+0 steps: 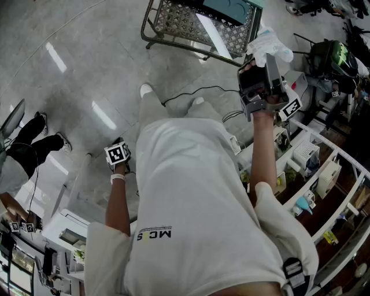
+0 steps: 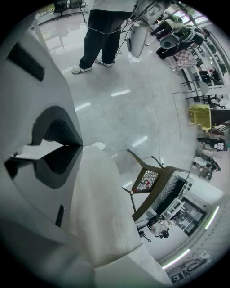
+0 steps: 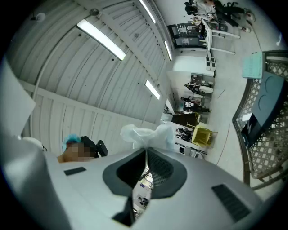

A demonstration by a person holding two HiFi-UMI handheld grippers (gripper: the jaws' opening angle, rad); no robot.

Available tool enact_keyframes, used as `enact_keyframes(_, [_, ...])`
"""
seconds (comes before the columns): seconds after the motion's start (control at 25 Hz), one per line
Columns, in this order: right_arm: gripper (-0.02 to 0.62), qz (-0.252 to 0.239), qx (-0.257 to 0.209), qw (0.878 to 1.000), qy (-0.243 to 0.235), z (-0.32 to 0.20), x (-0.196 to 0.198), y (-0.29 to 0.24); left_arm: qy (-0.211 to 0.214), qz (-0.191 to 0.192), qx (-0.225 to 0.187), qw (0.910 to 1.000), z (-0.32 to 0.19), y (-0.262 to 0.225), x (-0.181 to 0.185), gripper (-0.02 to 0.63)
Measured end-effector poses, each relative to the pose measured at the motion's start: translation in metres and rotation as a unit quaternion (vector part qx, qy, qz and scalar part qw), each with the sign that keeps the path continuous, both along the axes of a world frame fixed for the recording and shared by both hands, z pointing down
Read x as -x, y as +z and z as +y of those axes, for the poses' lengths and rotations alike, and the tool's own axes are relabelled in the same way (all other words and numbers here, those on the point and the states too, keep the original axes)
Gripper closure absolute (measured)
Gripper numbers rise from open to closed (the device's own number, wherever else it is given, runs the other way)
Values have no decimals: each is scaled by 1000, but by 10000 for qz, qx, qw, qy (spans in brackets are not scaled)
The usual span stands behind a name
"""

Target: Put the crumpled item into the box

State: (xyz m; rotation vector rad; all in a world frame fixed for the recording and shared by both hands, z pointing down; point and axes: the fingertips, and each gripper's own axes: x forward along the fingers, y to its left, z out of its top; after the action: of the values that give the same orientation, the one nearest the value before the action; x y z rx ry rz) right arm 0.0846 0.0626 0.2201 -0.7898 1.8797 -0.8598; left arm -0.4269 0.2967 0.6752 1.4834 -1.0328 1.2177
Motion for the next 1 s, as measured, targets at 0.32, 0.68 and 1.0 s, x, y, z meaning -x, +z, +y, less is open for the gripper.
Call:
enact_keyframes(0.32, [568,2424,556,9675,467,145,-10,24,264,780,-1845,9794,-16,-67,-131,581])
enact_keyframes(0.68, [568,5303,1108,8315,1231,329,-43,75,1408,2649,-4612,8351,54,-351,-398,581])
enact_keyframes(1.0, [567,5471,1075,8160,1526,381,-50,70,1850,2891,-4680,8144,109,-380,-447,581])
